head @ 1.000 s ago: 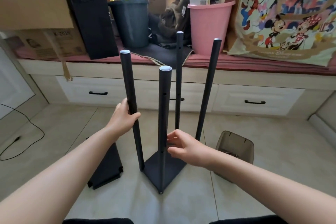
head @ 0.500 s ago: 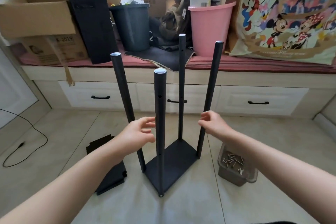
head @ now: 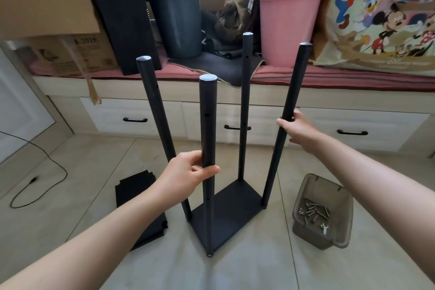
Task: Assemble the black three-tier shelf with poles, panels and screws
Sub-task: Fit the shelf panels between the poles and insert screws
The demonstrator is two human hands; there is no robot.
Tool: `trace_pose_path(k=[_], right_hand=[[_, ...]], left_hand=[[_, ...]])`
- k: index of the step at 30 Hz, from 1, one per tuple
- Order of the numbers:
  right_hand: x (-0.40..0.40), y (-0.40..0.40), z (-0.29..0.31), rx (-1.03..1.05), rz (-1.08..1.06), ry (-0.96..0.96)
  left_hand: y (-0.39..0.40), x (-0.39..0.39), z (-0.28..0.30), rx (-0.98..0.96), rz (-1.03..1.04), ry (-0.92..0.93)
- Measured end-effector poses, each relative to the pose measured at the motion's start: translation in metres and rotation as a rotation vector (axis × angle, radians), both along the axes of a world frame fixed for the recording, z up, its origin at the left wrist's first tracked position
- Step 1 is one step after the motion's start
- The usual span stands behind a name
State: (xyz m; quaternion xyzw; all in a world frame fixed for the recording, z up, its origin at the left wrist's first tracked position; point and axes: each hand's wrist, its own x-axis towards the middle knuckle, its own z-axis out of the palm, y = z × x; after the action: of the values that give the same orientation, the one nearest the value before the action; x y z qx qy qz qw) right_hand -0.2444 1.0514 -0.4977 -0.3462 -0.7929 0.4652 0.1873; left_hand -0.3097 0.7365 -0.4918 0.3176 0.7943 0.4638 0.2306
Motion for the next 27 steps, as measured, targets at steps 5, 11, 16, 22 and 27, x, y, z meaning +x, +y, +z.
trace_pose_path(k=[5,11,16,22,27], right_hand=[[0.015,-0.003,-0.01,0.111,0.047,0.035],[0.058,-0.016,-0.009,0.207,0.101,0.005],[0.084,-0.044,-0.01,0.271,0.134,-0.014],[0.112,-0.074,-0.014,0.353,0.148,-0.012],[0.122,-0.084,-0.015,0.297,0.116,0.041]], left_hand=[[0.002,-0.007,-0.002,-0.006,0.07,0.111],[-0.007,-0.007,0.003,-0.028,0.151,0.265],[-0.02,-0.012,0.007,-0.025,0.239,0.319],[-0.028,-0.018,0.007,-0.046,0.324,0.376],[-0.028,-0.019,0.007,-0.004,0.363,0.354]])
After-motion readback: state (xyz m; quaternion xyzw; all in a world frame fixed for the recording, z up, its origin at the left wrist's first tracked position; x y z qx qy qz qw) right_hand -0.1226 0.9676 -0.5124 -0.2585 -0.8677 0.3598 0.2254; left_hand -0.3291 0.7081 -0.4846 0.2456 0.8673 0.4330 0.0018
